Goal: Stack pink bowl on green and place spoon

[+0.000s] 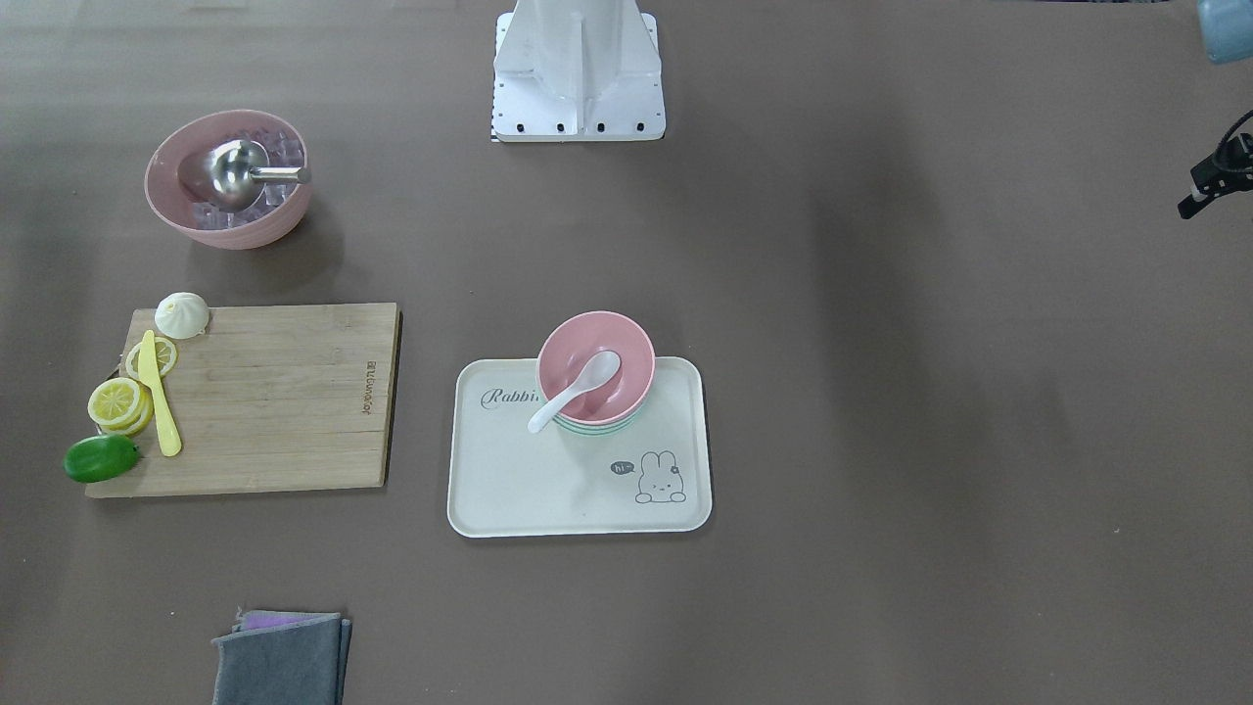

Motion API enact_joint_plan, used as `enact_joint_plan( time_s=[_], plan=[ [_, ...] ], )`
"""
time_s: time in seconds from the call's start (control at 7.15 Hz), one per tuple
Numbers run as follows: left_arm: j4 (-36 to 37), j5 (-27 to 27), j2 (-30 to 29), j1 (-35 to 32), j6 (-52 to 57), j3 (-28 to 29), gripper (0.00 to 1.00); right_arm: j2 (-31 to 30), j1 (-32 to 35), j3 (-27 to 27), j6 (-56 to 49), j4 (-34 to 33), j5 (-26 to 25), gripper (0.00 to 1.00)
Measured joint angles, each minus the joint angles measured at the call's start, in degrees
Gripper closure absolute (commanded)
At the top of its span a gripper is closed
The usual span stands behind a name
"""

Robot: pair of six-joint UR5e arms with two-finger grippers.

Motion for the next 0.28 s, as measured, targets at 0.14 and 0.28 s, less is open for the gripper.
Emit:
enact_joint_plan(
  time_s=[0.14,0.28],
  plan=[
    [0.0,0.2,-0.9,0.0,-0.1,0.2,0.02,-0.4,-0.2,0.0,0.0,0.0,0.3,0.00],
    [0.0,0.2,-1.6,0.0,-0.2,0.3,0.02,-0.9,-0.5,-0.1,0.0,-0.1,0.3,0.00]
  ],
)
